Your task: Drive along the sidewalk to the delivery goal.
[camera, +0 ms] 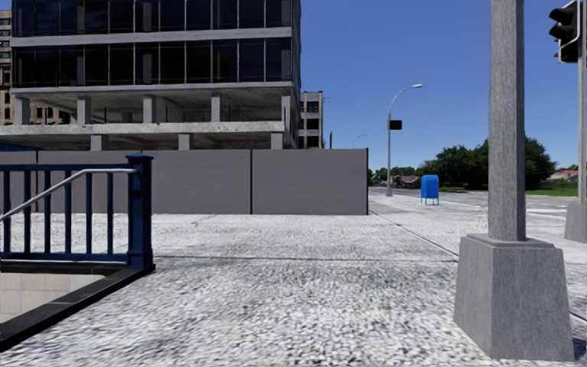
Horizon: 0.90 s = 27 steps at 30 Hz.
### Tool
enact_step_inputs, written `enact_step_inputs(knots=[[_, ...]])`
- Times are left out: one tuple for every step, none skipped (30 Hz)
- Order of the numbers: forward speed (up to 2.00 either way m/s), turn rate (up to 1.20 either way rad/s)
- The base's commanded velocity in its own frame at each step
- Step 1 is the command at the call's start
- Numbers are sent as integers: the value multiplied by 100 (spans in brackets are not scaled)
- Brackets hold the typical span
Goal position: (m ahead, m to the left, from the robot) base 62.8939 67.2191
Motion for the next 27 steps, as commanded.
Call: enact_step_inputs(knots=[[153,0],[153,0],[153,0],[153,0],[153,0],[153,0],[153,0],[155,0],[165,0],[165,0],[173,0],[177,0],[178,0],[178,0],[178,0],[178,0],[178,0],[178,0],[178,0],[177,-4],[177,-7],[177,-9],[177,-9],[175,-21],[171,-38],[167,-42],[167,-42]])
